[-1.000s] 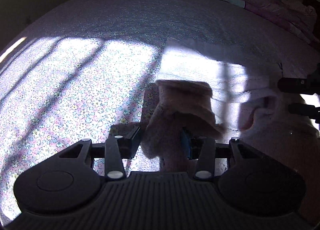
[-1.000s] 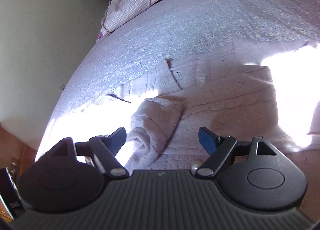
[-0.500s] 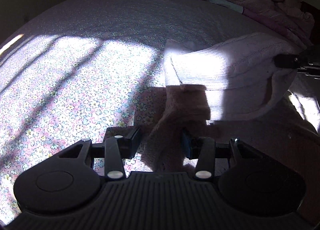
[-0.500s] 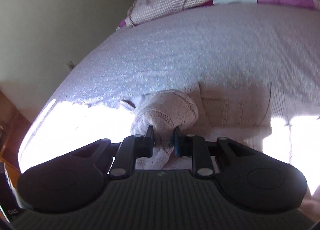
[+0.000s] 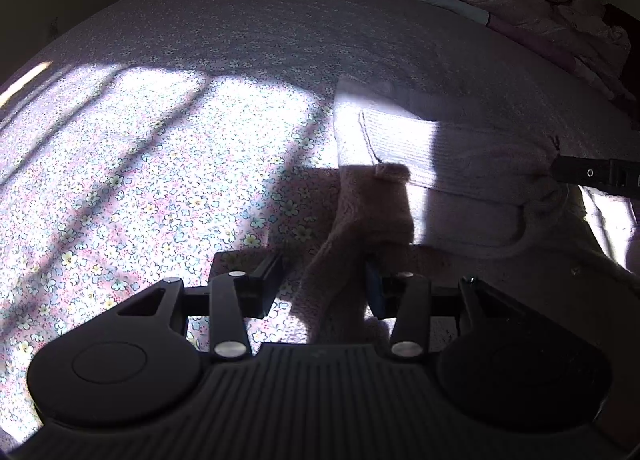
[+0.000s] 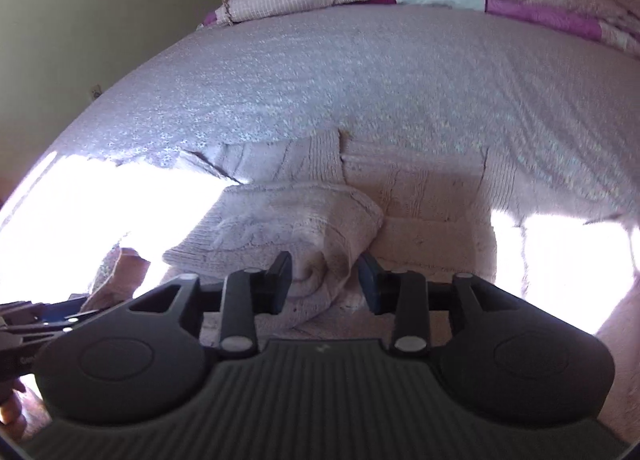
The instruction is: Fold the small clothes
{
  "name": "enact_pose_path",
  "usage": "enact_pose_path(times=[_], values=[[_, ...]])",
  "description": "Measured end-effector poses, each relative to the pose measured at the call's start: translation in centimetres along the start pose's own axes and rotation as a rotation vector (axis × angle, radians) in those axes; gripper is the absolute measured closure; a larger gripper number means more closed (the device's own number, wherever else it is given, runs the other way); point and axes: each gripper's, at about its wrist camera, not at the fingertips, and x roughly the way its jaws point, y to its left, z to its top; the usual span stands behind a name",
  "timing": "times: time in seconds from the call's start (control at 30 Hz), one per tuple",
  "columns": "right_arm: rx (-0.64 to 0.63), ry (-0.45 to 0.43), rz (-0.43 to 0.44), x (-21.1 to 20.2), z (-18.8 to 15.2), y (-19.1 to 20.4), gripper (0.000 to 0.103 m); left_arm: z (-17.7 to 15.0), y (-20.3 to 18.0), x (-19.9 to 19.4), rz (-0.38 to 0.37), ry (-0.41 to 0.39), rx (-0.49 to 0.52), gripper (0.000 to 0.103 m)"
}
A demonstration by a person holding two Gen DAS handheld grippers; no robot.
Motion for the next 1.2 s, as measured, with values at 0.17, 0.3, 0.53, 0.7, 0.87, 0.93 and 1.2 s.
enact_pose_path(times=[0.17,0.3,0.53,0.7,0.87,0.93,1.2], values=[[-0.127,-0.071,0.086,-1.5,0.7,3.6,0.048,-0.4,0.0,0.0,0.000,0.010,0.003,0.052],[-0.183,-0.023,0.165,0.7,0.9,6.9,0.049,-0.6,-0.2,0.0,0.004,0.005,0.018,0.052],[-0.203,0.065,0.215,4.8,0.8,10.0,0.050,-0.8,-0.2,0.2,-0.007,-0.002,0.024,0.046],[-0.214,0.061,0.143,5.7,1.1,10.3,0.090,-0.9,-0.6,0.5,0.001,-0.014,0.051,0.044],[-0.131,-0.038,0.132,2.6,2.1,7.9,0.092,-1.0,-0.6,0.6,0.000,-0.021,0.053,0.043],[-0.096,-0.084,0.121,1.1,2.6,6.7,0.092,-1.1,-0.5,0.6,0.000,-0.022,0.053,0.043],[0.073,-0.242,0.043,-4.9,4.0,-0.3,0.092,-1.1,-0.5,0.6,0.004,-0.021,0.052,0.043]])
